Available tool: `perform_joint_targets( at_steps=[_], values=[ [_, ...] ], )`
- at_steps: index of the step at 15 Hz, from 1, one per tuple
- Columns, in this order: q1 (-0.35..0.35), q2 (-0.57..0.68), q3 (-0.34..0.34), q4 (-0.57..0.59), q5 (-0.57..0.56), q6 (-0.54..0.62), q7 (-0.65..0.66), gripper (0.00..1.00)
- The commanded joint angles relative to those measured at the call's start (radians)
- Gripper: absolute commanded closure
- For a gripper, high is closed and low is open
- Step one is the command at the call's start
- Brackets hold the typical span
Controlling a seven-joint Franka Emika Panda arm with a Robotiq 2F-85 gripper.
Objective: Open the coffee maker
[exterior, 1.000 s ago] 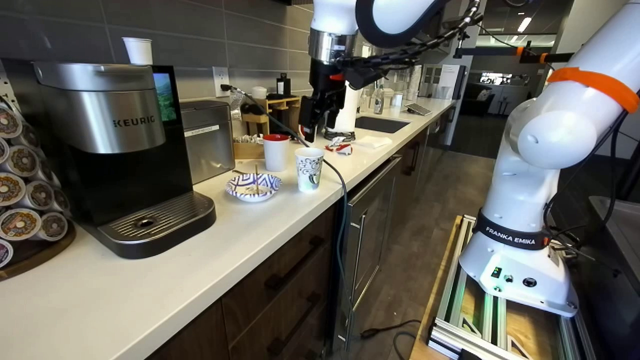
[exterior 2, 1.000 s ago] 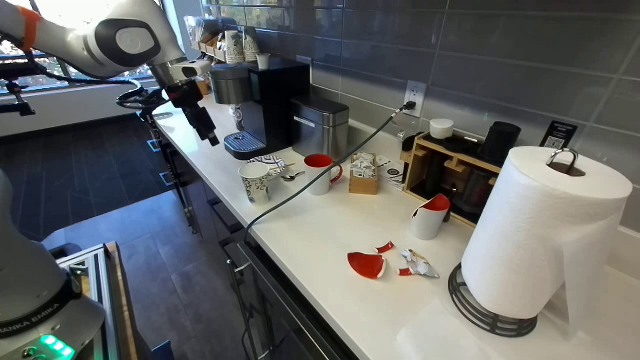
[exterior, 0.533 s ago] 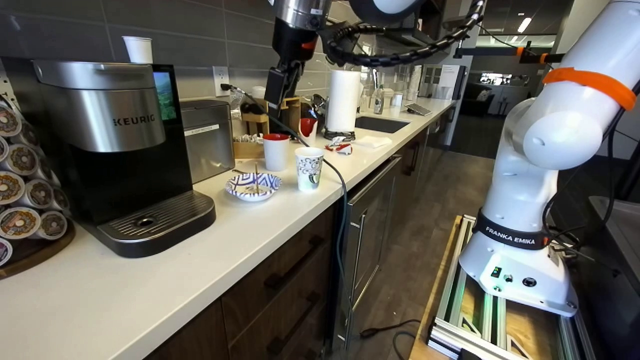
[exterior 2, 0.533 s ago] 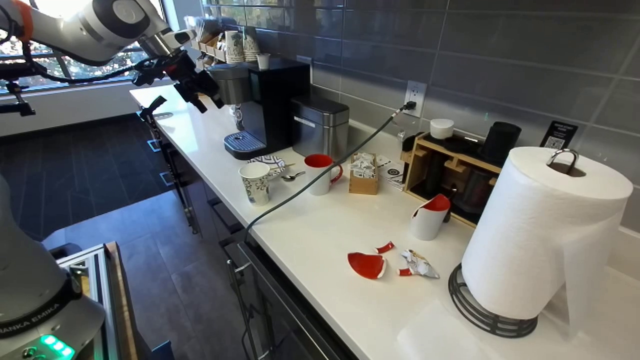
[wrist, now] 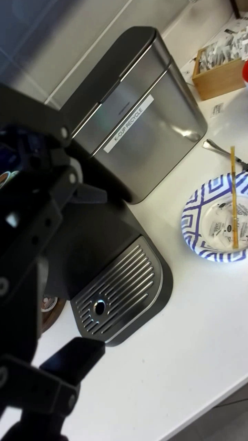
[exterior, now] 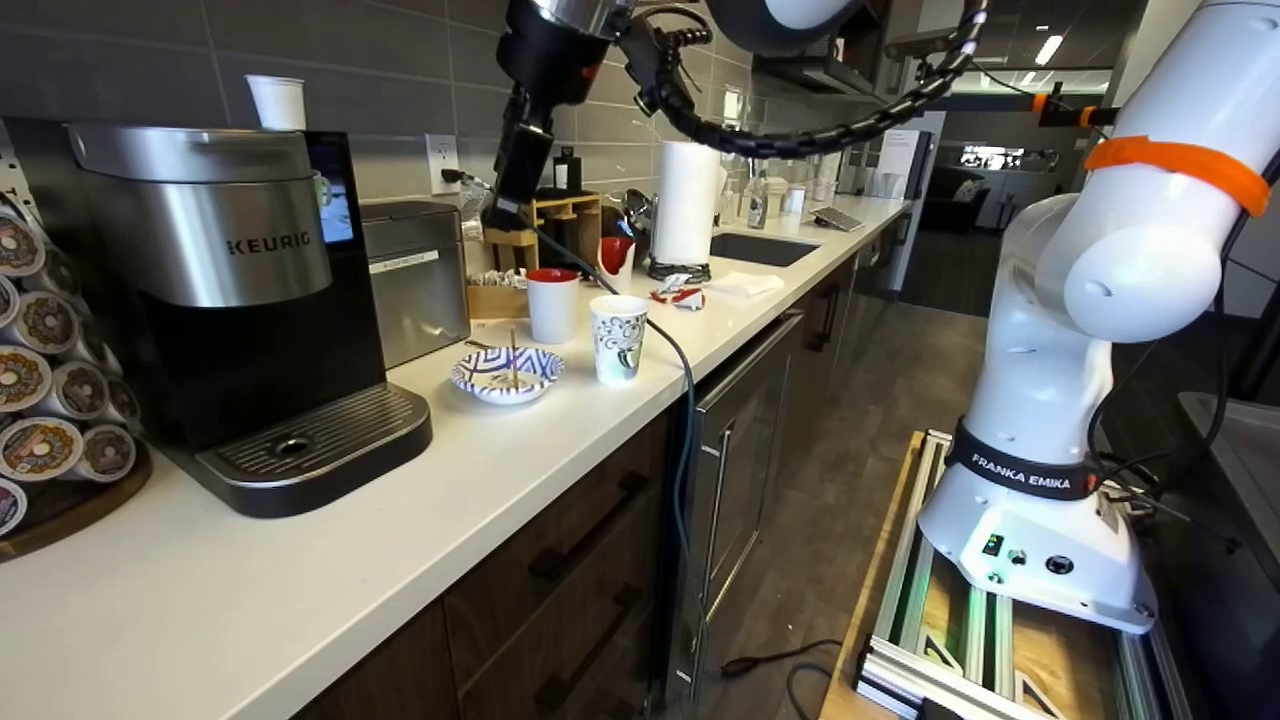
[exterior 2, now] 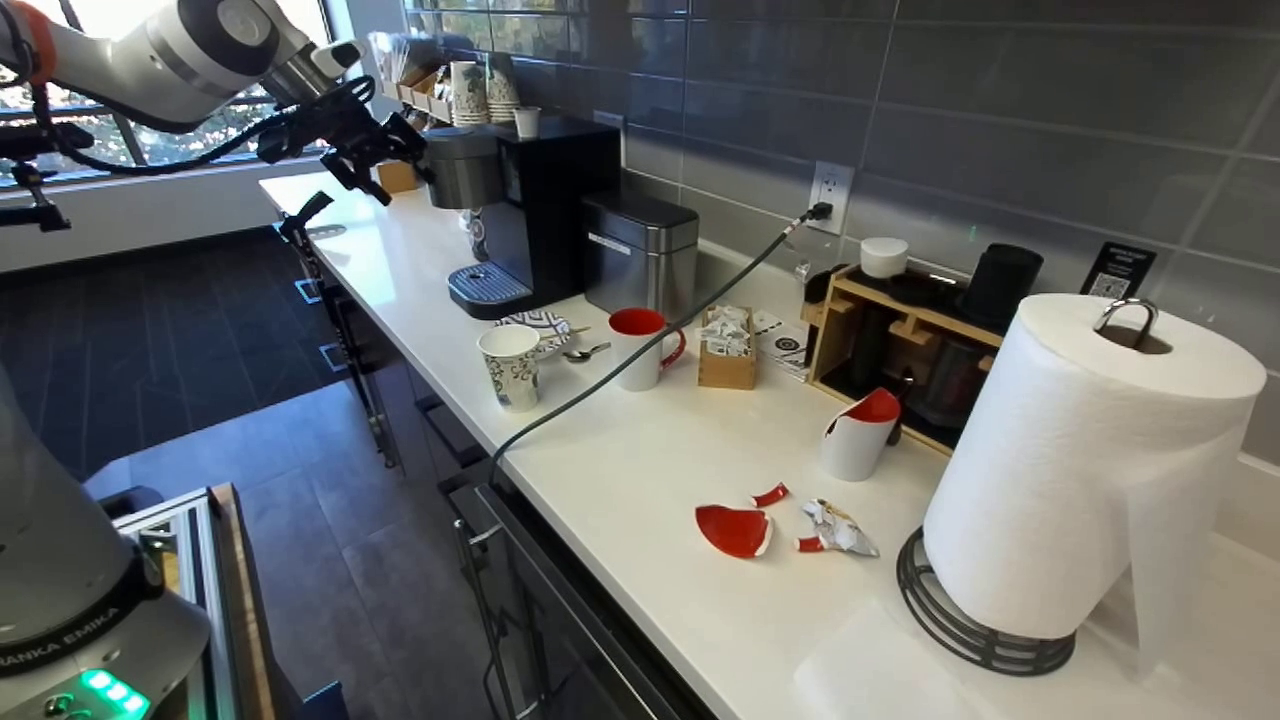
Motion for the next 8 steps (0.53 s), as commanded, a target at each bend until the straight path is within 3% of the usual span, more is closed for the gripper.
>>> perform_joint_targets(
  at_steps=[1,3,4,8],
  values=[
    [0.021,0.004,-0.016,0.001,-0.006,0.001,-0.010,0.00],
    [0.020,-0.001,-0.017,-0.005,-0.020,0.022,-0.017,0.00],
    [0.013,-0.006,-0.006,-0.020,-0.087,0.107,-0.034,0.00],
    [0.031,-0.014,0.001,-0.055,-0.174,0.277,-0.092,0.00]
  ],
)
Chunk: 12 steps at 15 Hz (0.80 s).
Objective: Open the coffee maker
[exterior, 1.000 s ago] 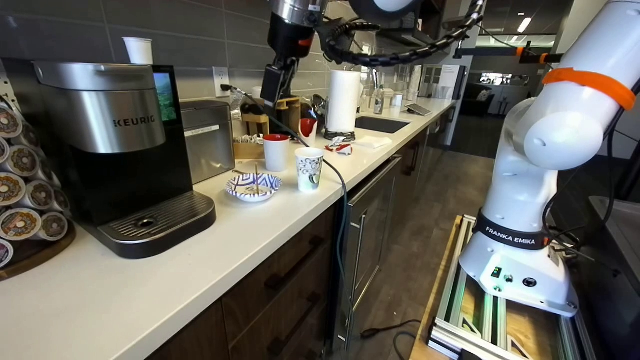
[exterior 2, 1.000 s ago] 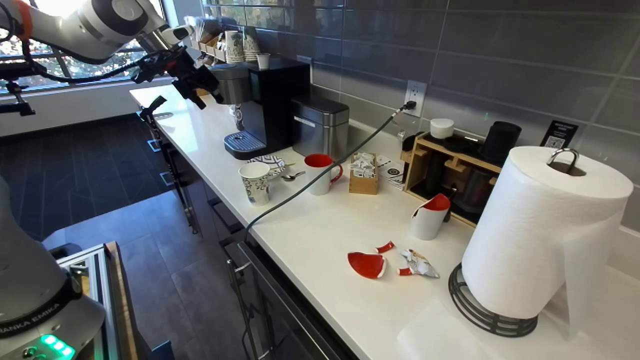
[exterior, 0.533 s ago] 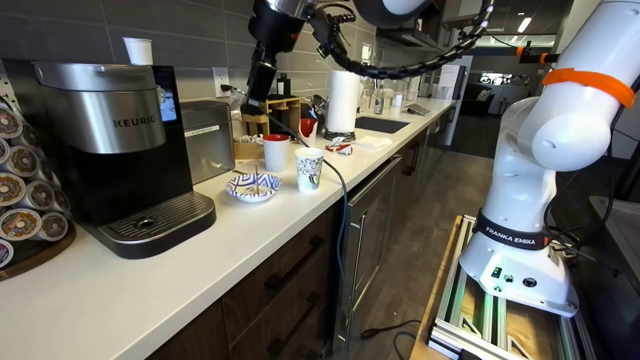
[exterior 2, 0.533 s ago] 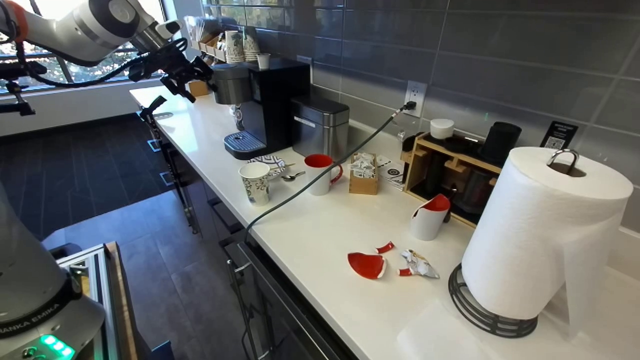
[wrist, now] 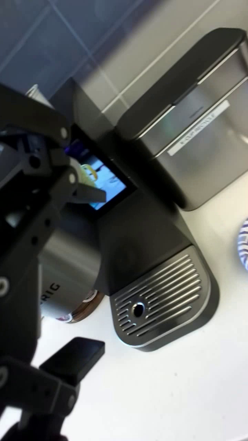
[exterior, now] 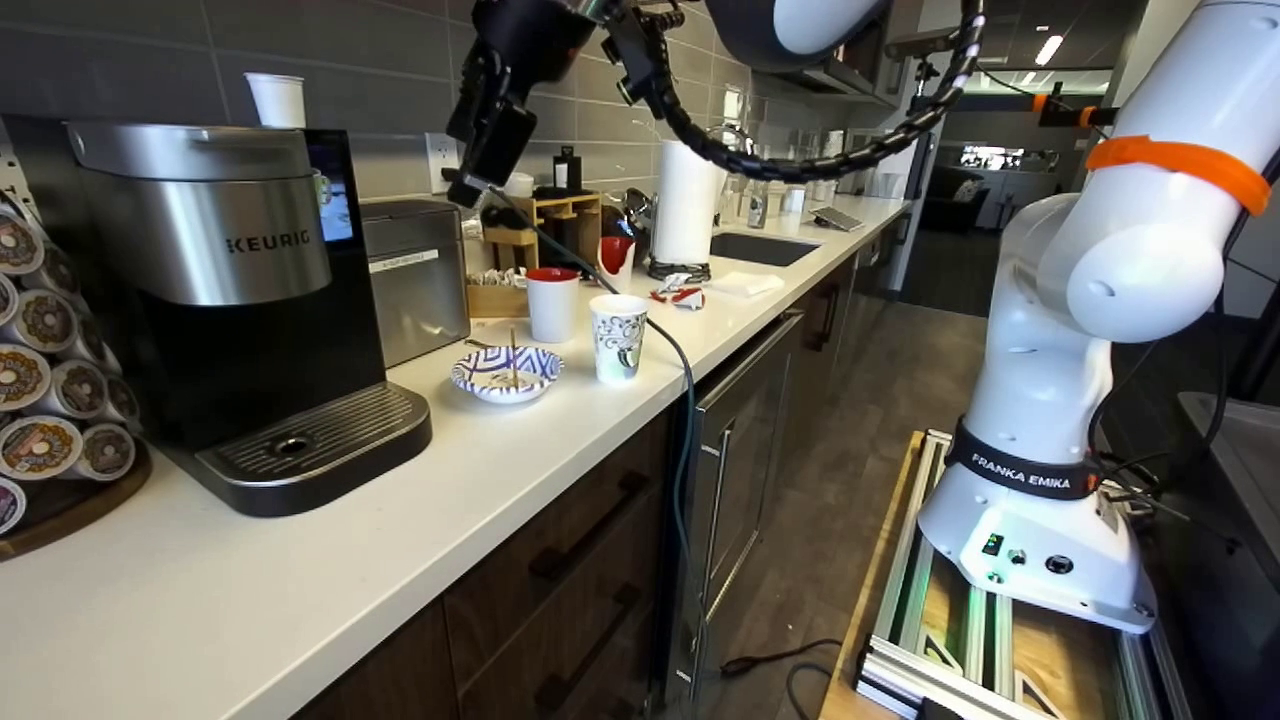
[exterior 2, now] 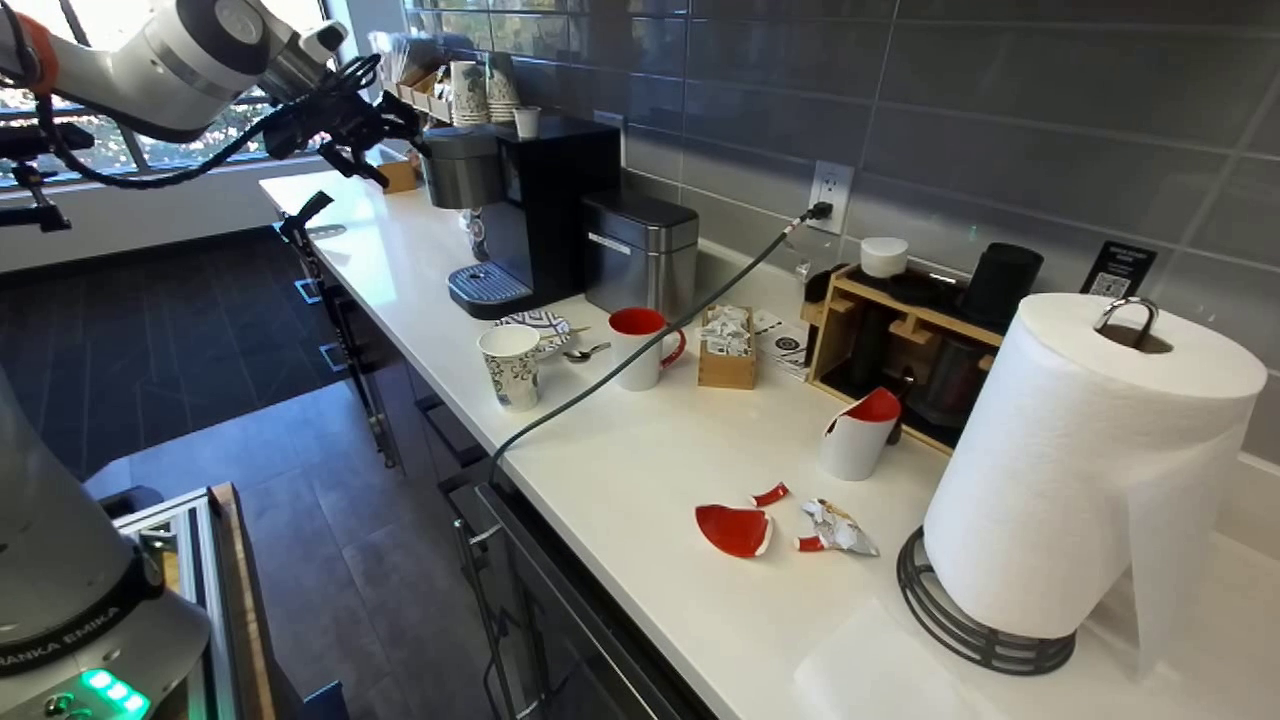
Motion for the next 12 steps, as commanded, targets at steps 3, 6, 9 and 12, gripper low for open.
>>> perform_joint_targets(
  at_steps=[3,6,9,12],
  values=[
    [0.034,-0.018,-0.008,-0.089,-0.089,0.254,-0.126,0.00],
    [0.049,0.009,-0.039,-0.109,-0.104,0.404,-0.251,0.00],
    [0.079,0.051,-0.080,-0.102,-0.104,0.516,-0.402,0.00],
    [0.096,0.107,-0.092,-0.053,-0.132,0.509,-0.537,0.00]
  ],
)
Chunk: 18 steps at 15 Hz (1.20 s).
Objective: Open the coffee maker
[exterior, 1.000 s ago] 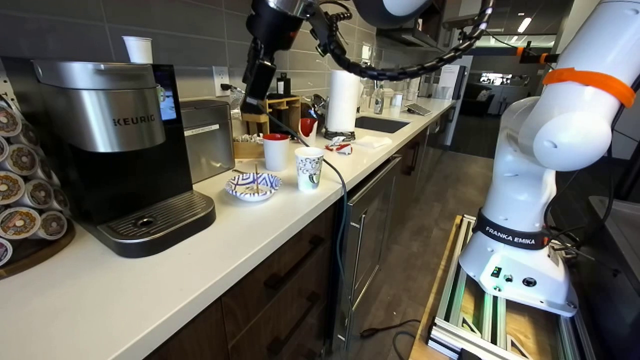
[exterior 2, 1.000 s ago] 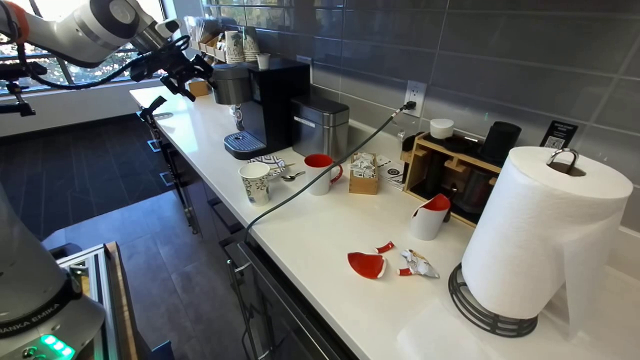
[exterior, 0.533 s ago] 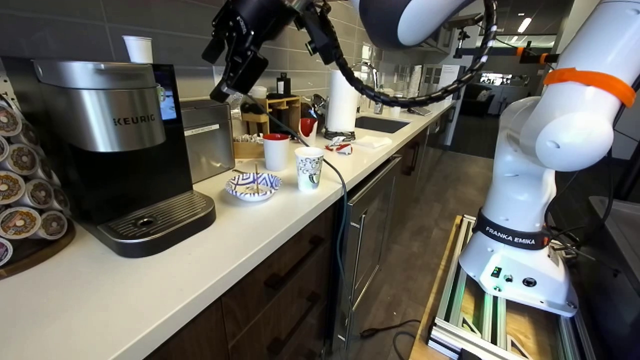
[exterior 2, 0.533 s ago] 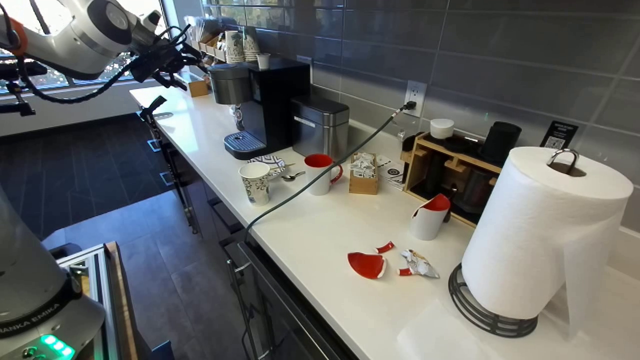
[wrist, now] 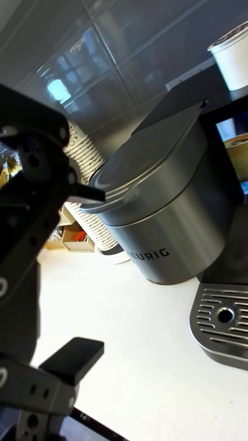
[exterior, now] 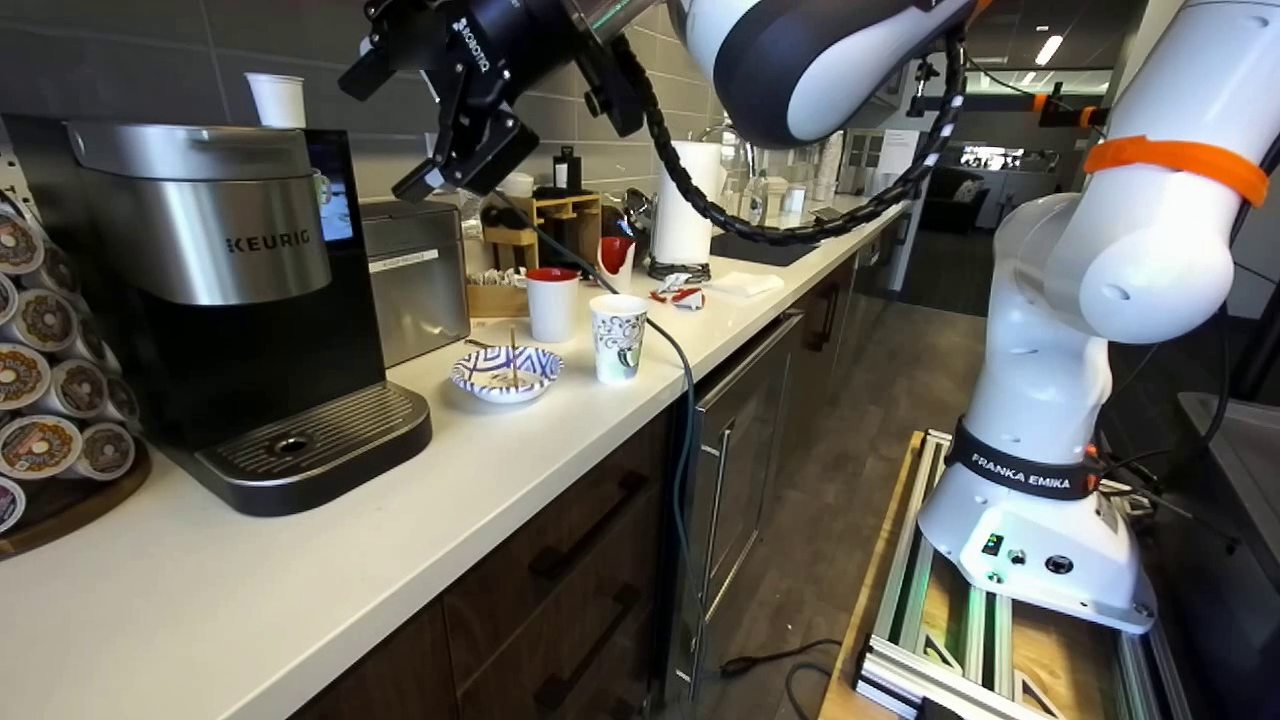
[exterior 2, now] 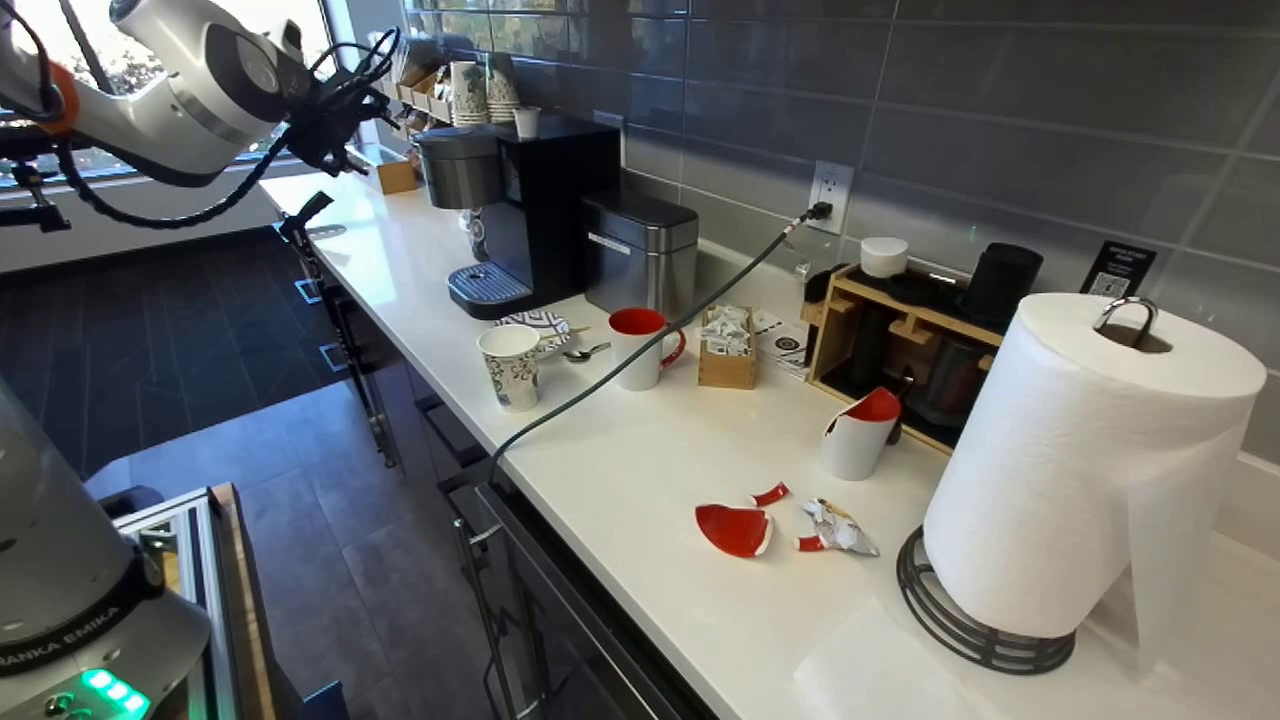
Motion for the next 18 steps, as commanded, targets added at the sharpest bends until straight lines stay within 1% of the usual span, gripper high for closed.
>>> perform_joint_targets(
  at_steps=[1,2,6,7,8,10,12,15,18],
  values=[
    [0.020,0.068,-0.018,0.051,-0.052,0.024,-0.114,0.00],
    [0.022,0.029,-0.017,0.023,-0.018,-0.004,-0.071,0.00],
    [0.023,0.056,-0.017,0.049,-0.034,-0.003,-0.098,0.00],
    [-0.030,0.052,0.018,0.060,-0.068,-0.007,-0.084,0.00],
    [-0.048,0.062,0.025,0.068,-0.091,0.015,-0.090,0.00],
    [-0.100,0.062,0.054,0.087,-0.143,0.013,-0.076,0.00],
    [-0.168,0.052,0.094,0.108,-0.220,0.023,-0.048,0.00],
    [-0.264,0.076,0.175,0.172,-0.335,0.038,0.025,0.00],
    [-0.339,0.106,0.258,0.228,-0.428,0.060,0.100,0.00]
  ],
)
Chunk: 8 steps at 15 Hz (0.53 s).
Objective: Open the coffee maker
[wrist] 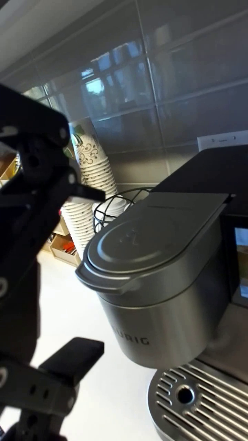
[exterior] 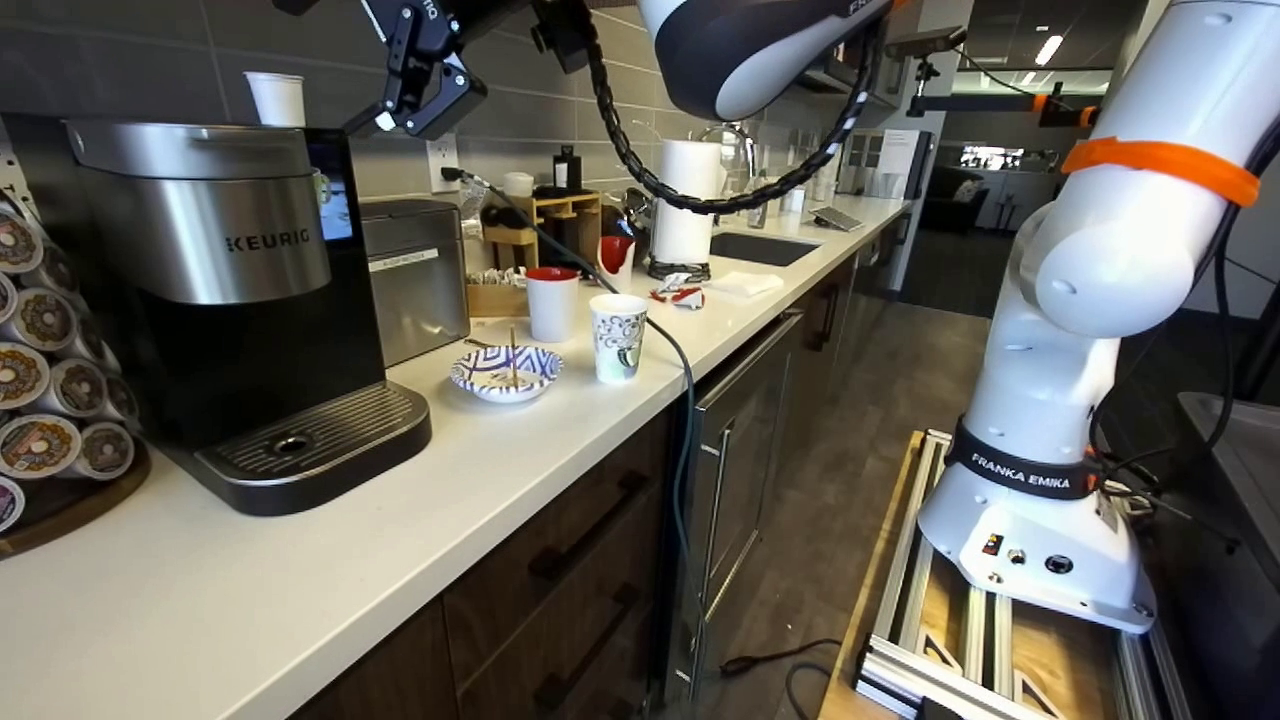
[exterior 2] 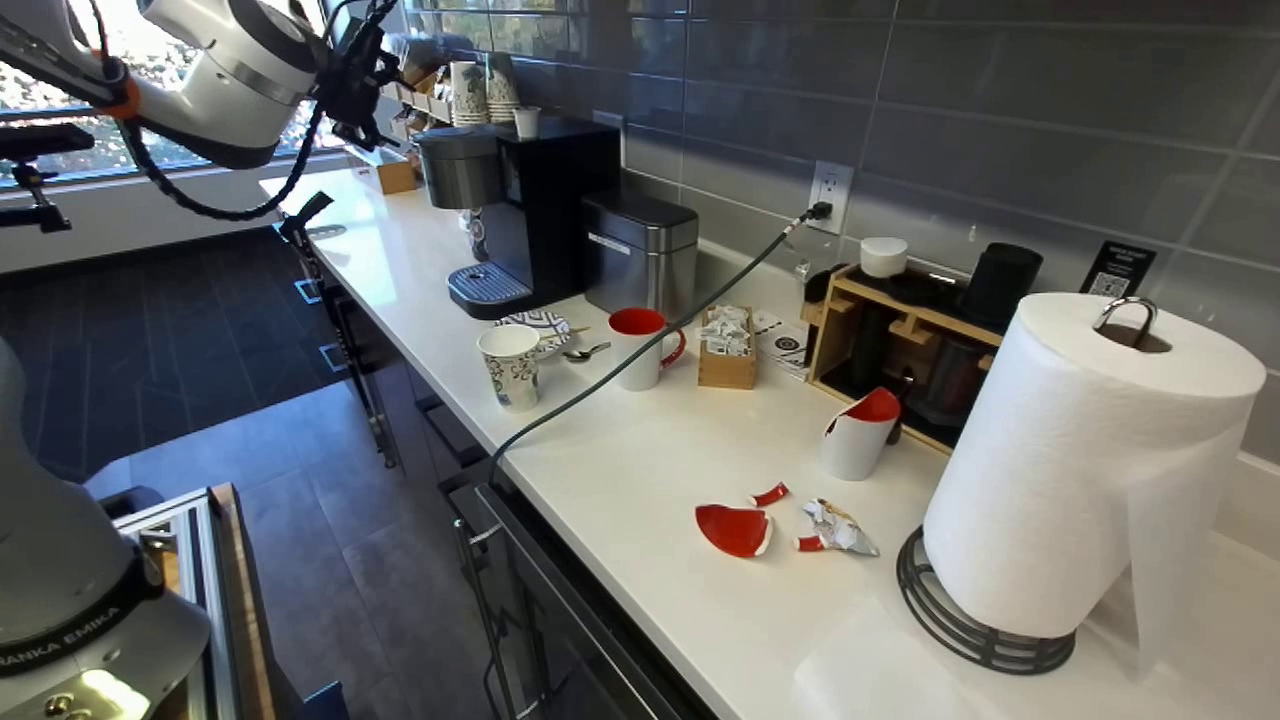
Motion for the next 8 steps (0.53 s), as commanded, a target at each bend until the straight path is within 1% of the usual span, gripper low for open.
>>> perform_joint_targets(
  at_steps=[1,5,8],
  values=[
    [-0.095,0.061,0.105,0.072,-0.121,0.040,0.096,0.00],
    [-0.174,0.097,0.192,0.119,-0.242,0.035,0.198,0.00],
    [-0.214,0.128,0.230,0.151,-0.337,0.024,0.275,0.00]
  ],
)
